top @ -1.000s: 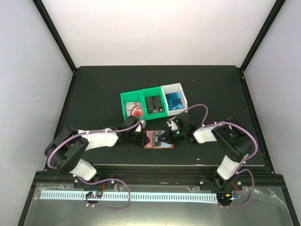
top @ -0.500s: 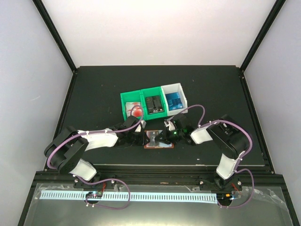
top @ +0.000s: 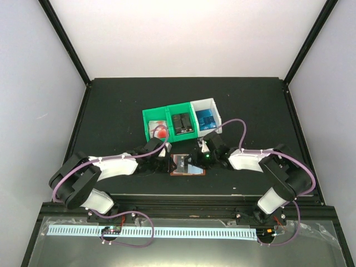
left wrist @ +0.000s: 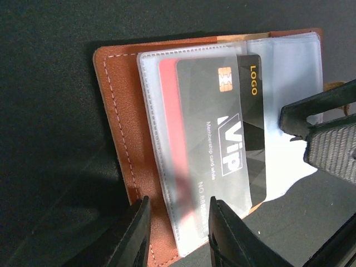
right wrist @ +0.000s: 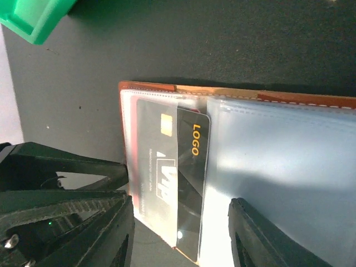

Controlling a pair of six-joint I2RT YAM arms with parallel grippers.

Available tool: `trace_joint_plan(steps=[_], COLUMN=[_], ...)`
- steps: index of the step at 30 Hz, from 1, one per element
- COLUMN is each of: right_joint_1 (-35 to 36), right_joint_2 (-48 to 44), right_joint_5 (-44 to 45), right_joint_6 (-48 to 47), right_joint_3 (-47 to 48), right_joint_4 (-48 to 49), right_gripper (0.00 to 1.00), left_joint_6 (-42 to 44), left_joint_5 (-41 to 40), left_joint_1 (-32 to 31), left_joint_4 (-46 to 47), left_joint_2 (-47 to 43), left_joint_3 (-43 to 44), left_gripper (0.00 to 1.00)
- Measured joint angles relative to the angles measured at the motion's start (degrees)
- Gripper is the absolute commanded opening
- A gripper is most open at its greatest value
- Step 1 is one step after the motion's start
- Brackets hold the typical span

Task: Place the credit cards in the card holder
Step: Insert the credit card into the card holder.

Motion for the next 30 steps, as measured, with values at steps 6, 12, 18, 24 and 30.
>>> trace_joint_plan(steps=[6,12,18,24,30], right_joint_1=[2.1,3.4,4.3,4.9,5.3], right_joint_2=[1.6,3.7,5.6,6.1,5.9], right_joint_5=[2.7,3.0,2.8,3.0,4.9], right_joint_6=[-1.0,-2.1,-3.3,-4.8,-6.3], right_joint_3=[2.8,5.2,7.0,8.6,10.0], right_joint_4=[-3.3,-4.3,-4.5,-6.4,-9.3], right_gripper=[0.43,0.39,0.37,0.37,0.40], left_joint_6=[0.0,0.0,0.2,0.9,1.2], left_joint_5=[-0.5,-0.9,-0.8,-0.8,-0.9], left_joint_1=[0.0,0.0,0.0,0.0,0.0], left_joint_4=[-2.0,-2.4,-2.0,-2.0,-2.0], left_joint_2=[-0.4,-0.2,0.6,0.8,0.8], left_joint_3=[0.3,0.3,0.8,1.0,1.0], left_gripper=[0.32,0.29,0.28,0.28,0.30])
